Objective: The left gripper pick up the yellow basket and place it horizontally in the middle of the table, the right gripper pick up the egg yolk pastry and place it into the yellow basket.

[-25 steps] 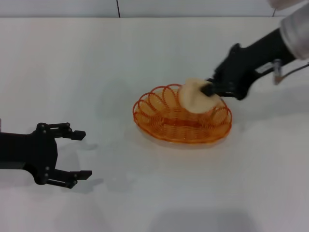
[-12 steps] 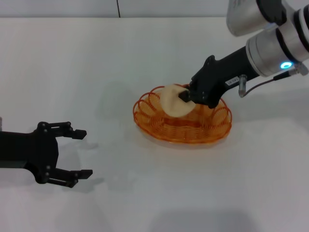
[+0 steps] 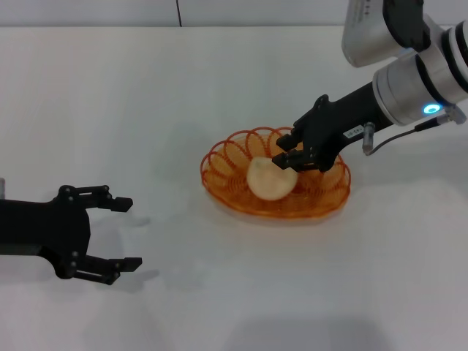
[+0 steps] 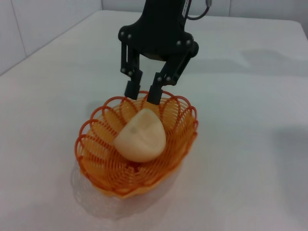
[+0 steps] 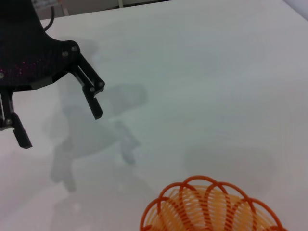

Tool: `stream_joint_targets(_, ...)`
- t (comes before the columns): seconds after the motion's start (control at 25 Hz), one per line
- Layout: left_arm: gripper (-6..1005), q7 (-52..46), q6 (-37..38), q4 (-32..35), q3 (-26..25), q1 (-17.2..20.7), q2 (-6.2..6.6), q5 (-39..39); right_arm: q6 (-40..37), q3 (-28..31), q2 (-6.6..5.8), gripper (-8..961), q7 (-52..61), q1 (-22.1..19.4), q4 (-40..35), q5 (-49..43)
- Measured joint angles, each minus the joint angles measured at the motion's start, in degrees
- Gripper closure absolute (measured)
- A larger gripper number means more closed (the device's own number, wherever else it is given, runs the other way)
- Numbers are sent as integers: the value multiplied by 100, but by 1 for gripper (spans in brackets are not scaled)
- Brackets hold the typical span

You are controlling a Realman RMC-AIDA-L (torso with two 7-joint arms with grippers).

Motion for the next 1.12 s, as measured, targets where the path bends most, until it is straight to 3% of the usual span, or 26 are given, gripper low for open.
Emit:
stream_joint_targets(0.32,106,-10,0,-1,10,-11,-1,4,-27,5,-10,579,-10,-13,-27,-17)
stream_joint_targets(0.72,106,-47,0,8,9,-9,-1,2,-275,134,-26,120,-153,-136,-216,21)
stream_joint_targets(0.92,106,-35,0,13,-30,-9,-1,-34,-1122,930,-26,104,-676,-445,-525,73)
stream_joint_targets(1.12,106,1,-10,5,-53,-10,5,-44,-1860,2109,-39,87,-1562,-878,-502,327)
